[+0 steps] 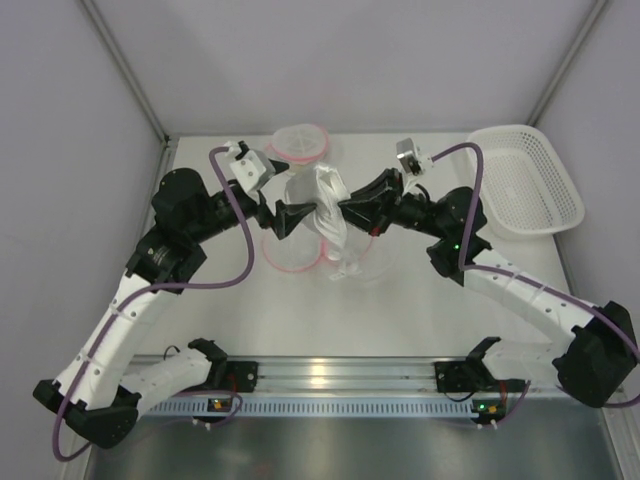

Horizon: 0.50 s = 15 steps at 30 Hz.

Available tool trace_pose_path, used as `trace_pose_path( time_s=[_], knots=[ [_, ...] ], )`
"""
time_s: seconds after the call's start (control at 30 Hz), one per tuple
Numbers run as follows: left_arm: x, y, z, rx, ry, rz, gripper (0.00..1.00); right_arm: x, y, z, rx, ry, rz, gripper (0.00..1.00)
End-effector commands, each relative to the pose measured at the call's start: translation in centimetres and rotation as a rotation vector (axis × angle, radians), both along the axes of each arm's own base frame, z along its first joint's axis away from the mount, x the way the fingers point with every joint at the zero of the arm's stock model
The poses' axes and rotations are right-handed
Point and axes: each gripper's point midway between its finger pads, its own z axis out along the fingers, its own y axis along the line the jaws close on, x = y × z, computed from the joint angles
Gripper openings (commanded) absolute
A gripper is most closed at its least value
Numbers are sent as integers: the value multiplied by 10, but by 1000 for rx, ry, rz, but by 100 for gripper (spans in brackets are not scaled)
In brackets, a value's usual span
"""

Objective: Place the bra in the laundry bag and zip it closed
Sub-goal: Adjust the bra.

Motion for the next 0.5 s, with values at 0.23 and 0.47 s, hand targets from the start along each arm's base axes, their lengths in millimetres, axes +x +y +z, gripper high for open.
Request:
trace_pose_path(
  time_s=[0.23,0.47],
  knots=[
    [-15,-9,10,19,-81,-111,98,-24,9,15,18,-175,166,0],
    [-19,-14,14,20,-95,-155,98,-27,6,12,-26,-234,149,0]
  ],
)
